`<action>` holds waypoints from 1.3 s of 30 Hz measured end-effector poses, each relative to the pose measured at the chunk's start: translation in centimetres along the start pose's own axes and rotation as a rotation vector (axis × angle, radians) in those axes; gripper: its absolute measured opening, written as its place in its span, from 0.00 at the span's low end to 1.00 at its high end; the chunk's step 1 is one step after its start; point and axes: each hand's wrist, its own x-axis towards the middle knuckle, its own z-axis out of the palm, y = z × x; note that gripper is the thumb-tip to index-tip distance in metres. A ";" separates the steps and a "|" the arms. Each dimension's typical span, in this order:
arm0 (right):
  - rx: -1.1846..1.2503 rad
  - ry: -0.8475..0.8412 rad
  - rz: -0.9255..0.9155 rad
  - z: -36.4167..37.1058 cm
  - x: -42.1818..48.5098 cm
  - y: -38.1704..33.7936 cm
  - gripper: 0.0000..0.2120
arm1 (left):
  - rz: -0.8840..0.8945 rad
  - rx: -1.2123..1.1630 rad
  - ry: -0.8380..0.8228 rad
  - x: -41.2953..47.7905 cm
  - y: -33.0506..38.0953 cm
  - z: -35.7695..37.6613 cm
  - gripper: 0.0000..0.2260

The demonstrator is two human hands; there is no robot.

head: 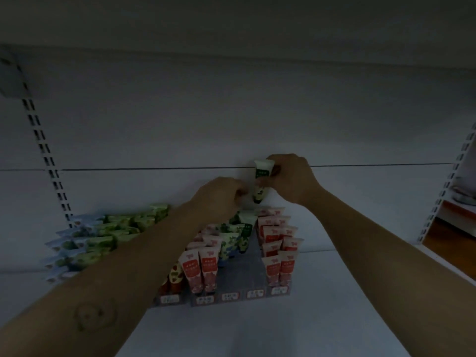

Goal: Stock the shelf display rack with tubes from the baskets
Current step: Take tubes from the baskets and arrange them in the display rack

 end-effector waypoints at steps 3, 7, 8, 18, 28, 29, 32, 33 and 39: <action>0.104 -0.041 0.034 1.3 0.0 0.2 0.14 | -0.017 0.040 -0.157 0.7 -0.8 1.3 0.14; 0.108 -0.123 0.032 2.6 0.2 0.8 0.15 | 0.002 0.062 -0.196 1.1 -1.4 1.9 0.14; 0.109 -0.135 0.044 2.9 0.3 1.0 0.15 | 0.025 0.056 -0.181 1.2 -1.6 2.1 0.14; -0.125 -0.450 -0.021 4.1 1.0 1.6 0.10 | 0.197 -0.029 -0.102 0.5 -2.2 1.8 0.07; -0.146 -0.570 0.033 3.8 2.1 0.9 0.15 | 0.151 0.006 -0.066 0.1 -2.6 2.3 0.10; -0.158 -0.592 0.027 3.7 2.2 0.7 0.16 | 0.149 0.012 -0.059 0.1 -2.5 2.2 0.10; -0.158 -0.659 0.019 3.3 2.6 -0.2 0.17 | 0.141 0.043 -0.062 0.4 -2.3 2.2 0.10; -0.164 -0.676 0.011 3.2 2.6 -0.5 0.18 | 0.130 0.058 -0.068 0.4 -2.2 2.2 0.11; -0.098 -0.705 0.071 3.1 2.6 -0.8 0.17 | 0.132 0.113 -0.067 0.1 -2.0 2.2 0.09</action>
